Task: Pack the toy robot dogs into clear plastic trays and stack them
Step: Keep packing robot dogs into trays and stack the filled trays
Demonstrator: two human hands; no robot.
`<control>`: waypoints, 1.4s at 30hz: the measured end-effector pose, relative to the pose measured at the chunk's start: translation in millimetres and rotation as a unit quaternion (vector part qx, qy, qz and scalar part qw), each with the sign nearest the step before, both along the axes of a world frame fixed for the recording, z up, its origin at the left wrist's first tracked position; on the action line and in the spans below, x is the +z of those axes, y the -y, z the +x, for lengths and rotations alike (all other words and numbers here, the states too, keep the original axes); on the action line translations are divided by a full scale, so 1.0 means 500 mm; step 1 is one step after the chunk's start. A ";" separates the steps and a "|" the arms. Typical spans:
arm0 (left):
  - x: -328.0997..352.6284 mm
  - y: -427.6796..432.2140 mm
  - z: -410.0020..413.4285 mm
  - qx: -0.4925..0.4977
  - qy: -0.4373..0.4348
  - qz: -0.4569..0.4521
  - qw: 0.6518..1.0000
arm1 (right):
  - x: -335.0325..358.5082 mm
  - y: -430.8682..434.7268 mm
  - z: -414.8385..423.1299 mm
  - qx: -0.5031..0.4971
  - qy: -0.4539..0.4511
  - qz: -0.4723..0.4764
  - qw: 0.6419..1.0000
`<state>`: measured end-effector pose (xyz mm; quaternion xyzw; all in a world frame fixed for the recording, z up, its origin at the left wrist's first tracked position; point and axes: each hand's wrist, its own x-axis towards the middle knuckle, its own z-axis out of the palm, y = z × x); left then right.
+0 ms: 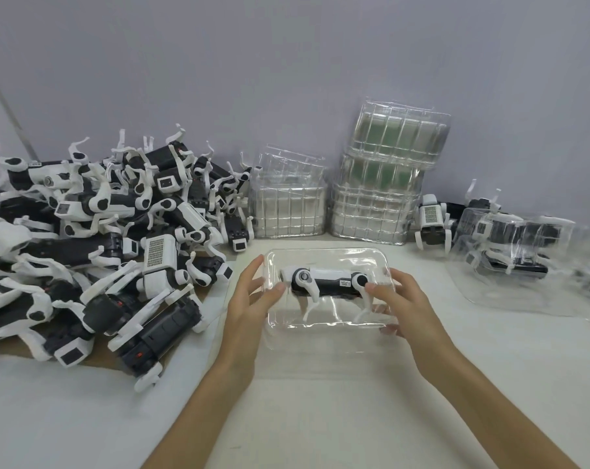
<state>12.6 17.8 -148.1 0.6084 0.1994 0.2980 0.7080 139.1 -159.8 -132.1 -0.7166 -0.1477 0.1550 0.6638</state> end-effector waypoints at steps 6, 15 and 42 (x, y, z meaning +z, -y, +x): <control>-0.006 -0.005 -0.002 -0.013 0.001 -0.001 1.000 | -0.006 0.003 0.005 -0.016 0.005 -0.048 0.999; -0.022 0.013 0.005 -0.046 0.001 0.055 0.997 | -0.017 -0.017 -0.067 0.155 0.528 -0.284 0.785; -0.028 0.028 0.007 -0.063 -0.049 0.065 0.995 | -0.036 0.095 0.135 -0.057 0.427 -0.402 0.808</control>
